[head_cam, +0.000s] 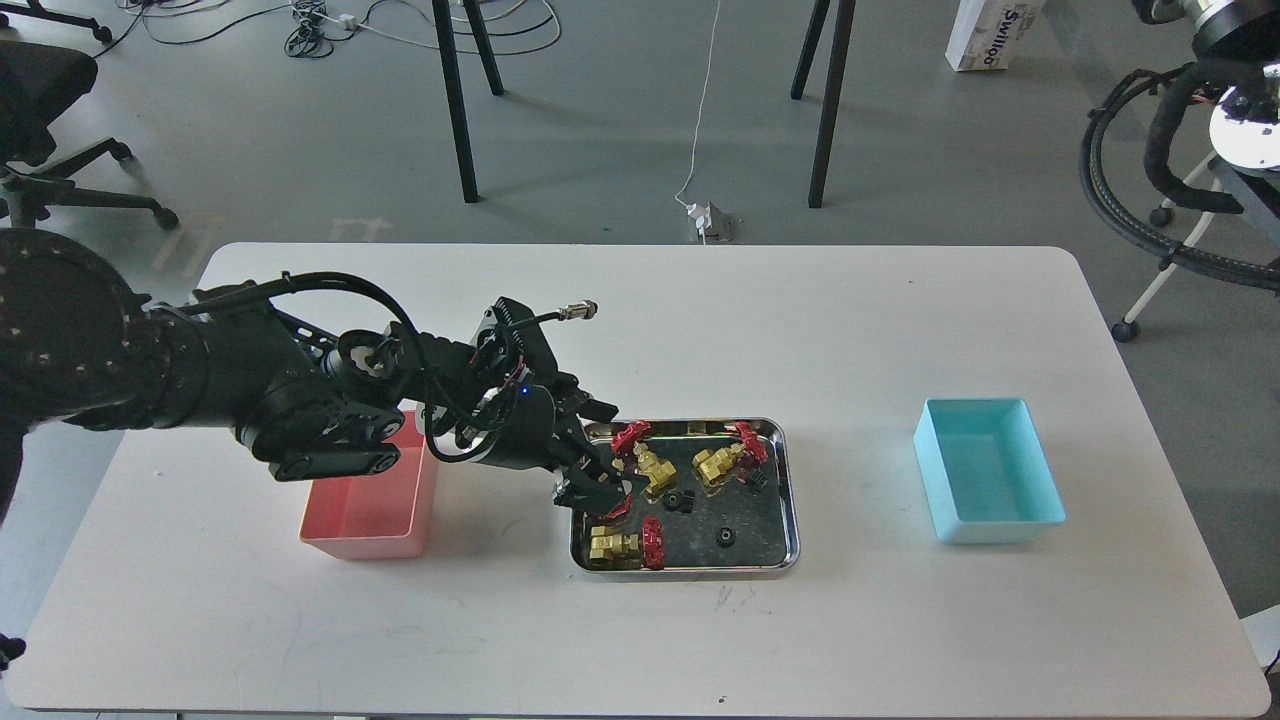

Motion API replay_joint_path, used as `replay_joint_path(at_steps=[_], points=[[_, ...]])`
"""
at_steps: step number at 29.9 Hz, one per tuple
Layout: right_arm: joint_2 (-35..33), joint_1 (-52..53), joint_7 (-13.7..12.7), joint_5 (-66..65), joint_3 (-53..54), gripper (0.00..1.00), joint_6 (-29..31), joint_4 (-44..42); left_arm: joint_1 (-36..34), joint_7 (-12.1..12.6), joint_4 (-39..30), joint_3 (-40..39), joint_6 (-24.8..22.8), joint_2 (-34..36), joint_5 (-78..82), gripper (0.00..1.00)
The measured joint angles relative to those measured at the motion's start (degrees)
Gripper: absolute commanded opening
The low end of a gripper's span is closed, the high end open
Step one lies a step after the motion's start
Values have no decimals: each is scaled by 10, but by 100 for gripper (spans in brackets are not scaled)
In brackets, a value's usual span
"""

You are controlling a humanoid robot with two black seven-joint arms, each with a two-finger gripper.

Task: Place valve in pink box and gear in blue box
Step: 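Lower the left gripper onto a red-handled brass valve in the tray, then close the left gripper on the valve and lift it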

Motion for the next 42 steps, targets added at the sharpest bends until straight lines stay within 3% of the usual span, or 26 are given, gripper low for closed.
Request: replay_joint_path(at_steps=[12, 23, 42], points=[[2, -14, 0, 1, 1, 100, -1, 4, 48, 0, 45, 0, 0, 1, 23, 70], [4, -20, 0, 1, 1, 100, -1, 4, 68, 0, 69, 0, 1, 0, 31, 63], [4, -31, 0, 2, 1, 100, -1, 4, 71, 0, 73, -7, 3, 0, 35, 26]])
